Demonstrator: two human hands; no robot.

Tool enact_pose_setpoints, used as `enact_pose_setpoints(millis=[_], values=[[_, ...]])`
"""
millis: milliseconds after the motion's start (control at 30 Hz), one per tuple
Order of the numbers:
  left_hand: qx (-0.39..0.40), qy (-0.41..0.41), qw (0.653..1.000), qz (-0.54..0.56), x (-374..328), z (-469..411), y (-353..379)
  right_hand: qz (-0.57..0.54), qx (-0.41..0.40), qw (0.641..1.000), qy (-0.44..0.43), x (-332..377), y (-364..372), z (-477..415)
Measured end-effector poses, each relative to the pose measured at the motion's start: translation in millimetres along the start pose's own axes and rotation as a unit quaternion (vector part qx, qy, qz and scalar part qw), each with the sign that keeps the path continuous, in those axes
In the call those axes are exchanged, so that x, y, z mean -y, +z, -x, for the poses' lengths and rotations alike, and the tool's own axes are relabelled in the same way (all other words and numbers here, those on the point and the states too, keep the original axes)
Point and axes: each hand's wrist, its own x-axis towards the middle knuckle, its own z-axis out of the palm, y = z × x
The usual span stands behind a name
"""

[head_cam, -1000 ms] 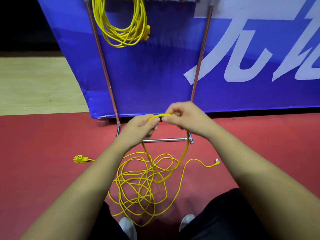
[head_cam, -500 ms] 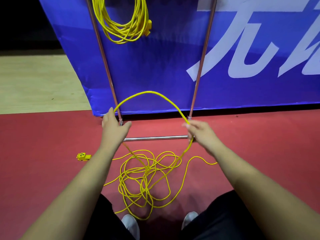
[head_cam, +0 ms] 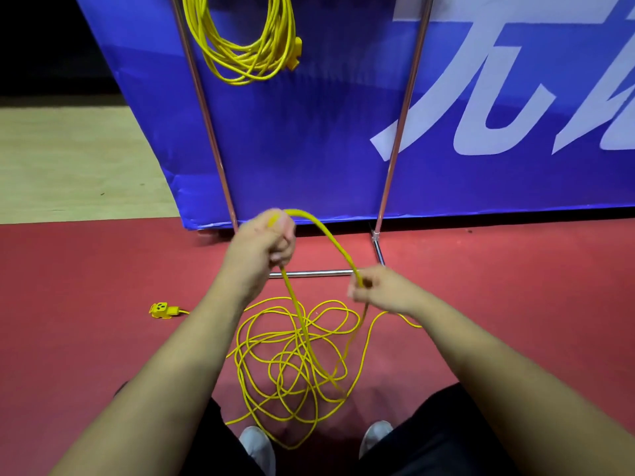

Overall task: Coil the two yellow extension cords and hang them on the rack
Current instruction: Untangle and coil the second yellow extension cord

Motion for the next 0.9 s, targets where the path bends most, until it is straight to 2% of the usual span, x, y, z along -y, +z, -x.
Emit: enact_pose_setpoints(millis=[33, 67, 100, 167, 233, 267, 300, 333, 400, 433, 500, 567, 600, 667, 733, 800, 900], values=[[-0.027, 0.013, 0.999, 0.042, -5.3, -3.1, -6.2, 0.036, 0.043, 0.997, 0.052, -25.6, 10.4, 0.7], [-0.052, 0.024, 0.998, 0.038, -9.2, -5.6, -13.3, 0.05, 0.067, 0.991, 0.103, -49.4, 18.3, 3.4], [-0.073, 0.027, 0.997, 0.002, -10.0, -8.3, -20.6, 0.035, 0.066, 0.987, 0.14, -67.3, 23.2, 7.0], [-0.098, -0.008, 0.987, -0.128, -4.4, -13.8, -32.9, -0.069, 0.001, 0.983, 0.167, -84.2, 24.1, 9.2], [-0.123, -0.076, 0.946, -0.289, 9.5, -16.9, -44.4, -0.202, -0.085, 0.964, 0.154, -70.3, 12.2, 5.5], [-0.131, -0.112, 0.907, -0.383, 17.9, -16.3, -49.6, -0.236, -0.12, 0.956, 0.129, -52.5, 2.2, 2.7], [-0.129, -0.116, 0.877, -0.448, 26.1, -14.9, -53.1, -0.241, -0.156, 0.954, 0.09, -29.6, -9.5, 0.6], [-0.125, -0.086, 0.871, -0.468, 30.3, -12.9, -52.0, -0.225, -0.193, 0.954, 0.038, -4.7, -22.3, -0.1], [-0.114, -0.005, 0.904, -0.412, 26.7, -10.5, -35.9, -0.149, -0.255, 0.953, -0.069, 51.0, -51.4, 6.1], [-0.106, 0.031, 0.922, -0.372, 22.7, -10.1, -24.9, -0.099, -0.252, 0.956, -0.115, 77.9, -63.8, 10.4], [-0.043, 0.084, 0.938, -0.334, 12.6, -11.6, -3.8, 0.002, -0.176, 0.97, -0.169, 119.9, -75.9, 16.1], [0.049, 0.066, 0.948, -0.307, 8.1, -15.7, 10.9, 0.029, -0.112, 0.978, -0.174, 133.4, -73.5, 13.1], [0.079, 0.034, 0.949, -0.304, 7.6, -15.9, 16.4, 0.015, -0.109, 0.98, -0.167, 130.0, -69.2, 9.5], [0.07, 0.002, 0.953, -0.294, 10.3, -15.4, 16.3, 0.003, -0.128, 0.982, -0.139, 107.6, -55.8, 1.1], [0.001, 0.02, 0.973, -0.23, 10.8, -13.2, 4.4, 0.033, -0.105, 0.99, -0.087, 66.2, -43.1, -6.1], [-0.071, 0.04, 0.987, -0.135, 9.2, -14.1, -13.8, 0.083, -0.048, 0.995, -0.01, 13.9, -30.0, -8.6], [-0.127, 0.016, 0.981, -0.148, 16.3, -10.9, -33.0, 0.12, -0.016, 0.989, 0.087, -51.8, -12.2, -3.0]])
